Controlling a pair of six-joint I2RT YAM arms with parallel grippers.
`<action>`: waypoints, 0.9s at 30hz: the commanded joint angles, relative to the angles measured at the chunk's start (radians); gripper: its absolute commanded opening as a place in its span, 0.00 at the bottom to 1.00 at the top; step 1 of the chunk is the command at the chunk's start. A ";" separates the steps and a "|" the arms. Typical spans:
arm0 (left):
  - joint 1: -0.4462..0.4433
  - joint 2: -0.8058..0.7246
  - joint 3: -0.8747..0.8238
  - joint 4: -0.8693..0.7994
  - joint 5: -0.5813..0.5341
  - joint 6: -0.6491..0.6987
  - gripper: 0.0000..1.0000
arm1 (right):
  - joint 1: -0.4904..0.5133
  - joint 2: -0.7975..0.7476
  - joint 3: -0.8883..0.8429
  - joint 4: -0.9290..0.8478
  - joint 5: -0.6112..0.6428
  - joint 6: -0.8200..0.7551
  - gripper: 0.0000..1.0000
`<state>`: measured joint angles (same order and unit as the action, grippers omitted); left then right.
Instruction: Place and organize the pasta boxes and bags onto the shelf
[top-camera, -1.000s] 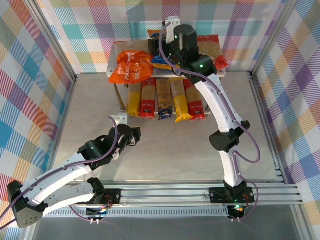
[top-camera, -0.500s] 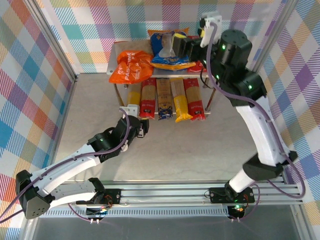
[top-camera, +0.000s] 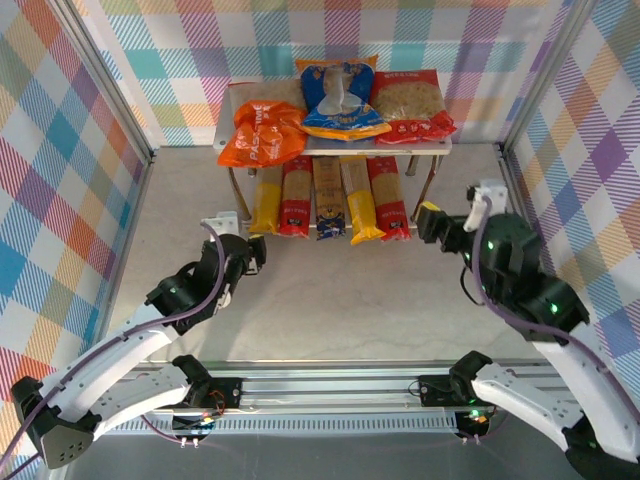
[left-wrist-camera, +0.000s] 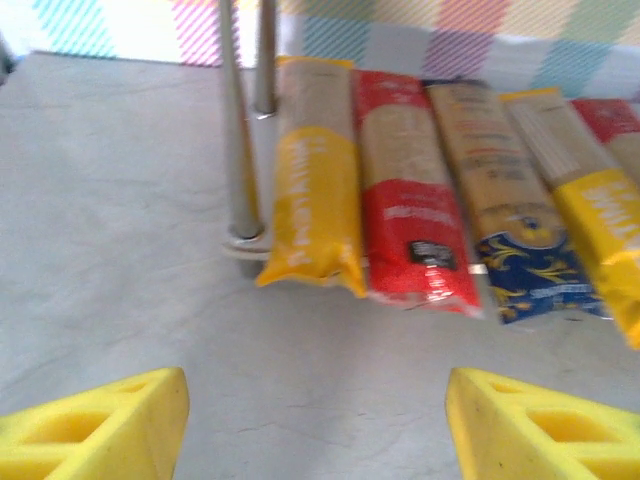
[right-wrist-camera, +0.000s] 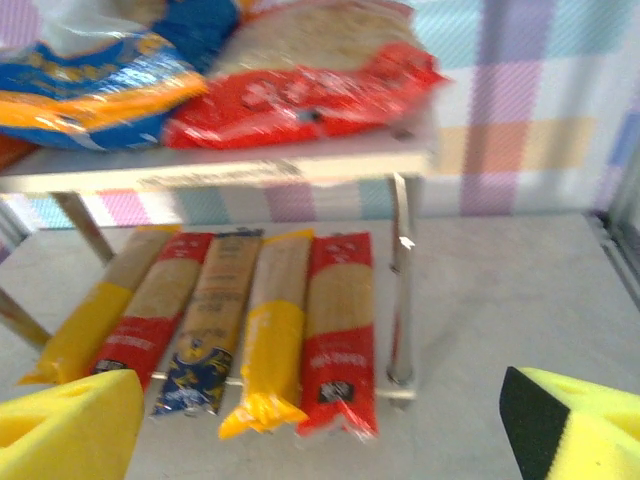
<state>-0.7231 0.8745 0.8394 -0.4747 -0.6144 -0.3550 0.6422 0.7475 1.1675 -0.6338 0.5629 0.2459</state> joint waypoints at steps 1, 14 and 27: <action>0.063 -0.027 -0.036 -0.049 -0.030 -0.006 0.72 | 0.002 -0.033 -0.094 -0.076 0.086 0.095 0.97; 0.394 0.249 -0.167 0.317 -0.089 0.103 1.00 | -0.059 0.025 -0.261 -0.048 0.069 0.144 0.99; 0.434 0.617 -0.303 1.006 -0.150 0.323 1.00 | -0.236 0.044 -0.432 0.039 -0.087 0.172 0.99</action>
<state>-0.3038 1.4662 0.5602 0.3046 -0.7193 -0.0872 0.4175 0.7959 0.7589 -0.6502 0.5072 0.4046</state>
